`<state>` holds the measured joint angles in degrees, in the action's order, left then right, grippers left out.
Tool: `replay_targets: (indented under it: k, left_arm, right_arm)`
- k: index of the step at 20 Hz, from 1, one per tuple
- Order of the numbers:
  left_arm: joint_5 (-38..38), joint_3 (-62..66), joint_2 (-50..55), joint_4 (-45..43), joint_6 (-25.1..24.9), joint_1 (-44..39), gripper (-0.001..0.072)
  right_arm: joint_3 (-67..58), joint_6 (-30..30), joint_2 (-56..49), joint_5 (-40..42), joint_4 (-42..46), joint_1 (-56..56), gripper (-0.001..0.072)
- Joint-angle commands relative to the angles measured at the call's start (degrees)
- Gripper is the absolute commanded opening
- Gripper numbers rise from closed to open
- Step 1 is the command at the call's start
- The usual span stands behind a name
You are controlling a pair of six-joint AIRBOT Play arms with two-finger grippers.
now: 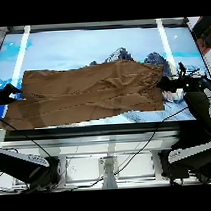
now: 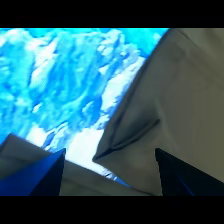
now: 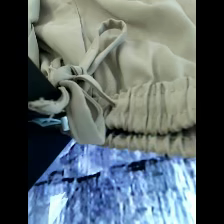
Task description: Fold the clothes and pants, and hang the long-sleeved shirts on hangers.
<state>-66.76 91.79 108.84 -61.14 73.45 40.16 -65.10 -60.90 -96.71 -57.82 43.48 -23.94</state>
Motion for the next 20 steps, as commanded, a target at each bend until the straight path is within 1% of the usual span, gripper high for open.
replay_targets:
  k: [1, 3, 5, 7, 9, 10, 11, 12, 14, 16, 20]
  left_arm:
    - [-0.04, 0.9, 1.77, 6.84, -7.17, 0.2, 0.0612]
    - [0.28, 0.9, 2.36, 8.31, -8.5, 0.0, 0.0609]
    - [-0.26, 0.9, 3.02, 8.33, -8.46, -0.17, 0.0594]
    - [-2.69, 0.9, 3.78, 8.33, -8.52, -0.63, 0.053]
    - [-3.78, 0.9, 4.68, 8.07, -8.55, -1.29, 0.0369]
    - [-3.43, 0.9, 4.94, 8.15, -9.49, -1.55, 0.0252]
    - [-1.77, 0.9, 5.05, 8.13, -12.13, -1.7, 0.0095]
    - [0.07, 0.94, 4.96, 8.41, -13.25, -1.88, 0.0022]
    - [4.04, 1.31, 4.59, 9.35, -13.27, -1.9, 0.0021]
    - [5.92, 2.78, 4.57, 9.14, -13.27, -1.9, 0.0021]
    - [8.15, 5.55, 4.44, 7.23, -13.29, -1.88, 0.0021]
  right_arm:
    - [-0.02, -0.09, 0.04, -1.53, 0.0, 0.07, 0.0023]
    - [-0.02, -0.09, 0.04, -1.55, 0.0, 0.07, 0.0023]
    - [-0.02, -0.13, 0.04, -1.55, -0.02, 0.07, 0.0023]
    - [-0.02, -0.15, 0.04, -1.55, 0.0, 0.07, 0.0023]
    - [-0.02, -0.46, 0.04, -1.49, 0.0, 0.07, 0.0023]
    - [-0.02, -0.61, 0.04, -1.25, -0.02, 0.07, 0.0023]
    - [-0.02, -0.83, 0.04, -1.05, -0.02, 0.07, 0.0023]
    - [-0.02, -1.36, 0.04, -0.66, -0.04, 0.07, 0.0023]
    - [-0.02, -3.26, 0.04, 1.77, -0.2, 0.07, 0.0022]
    - [-0.31, -5.51, 0.04, 4.76, -0.24, 0.07, 0.0022]
    - [-2.08, -6.12, 0.11, 8.83, -0.57, 0.07, 0.0022]
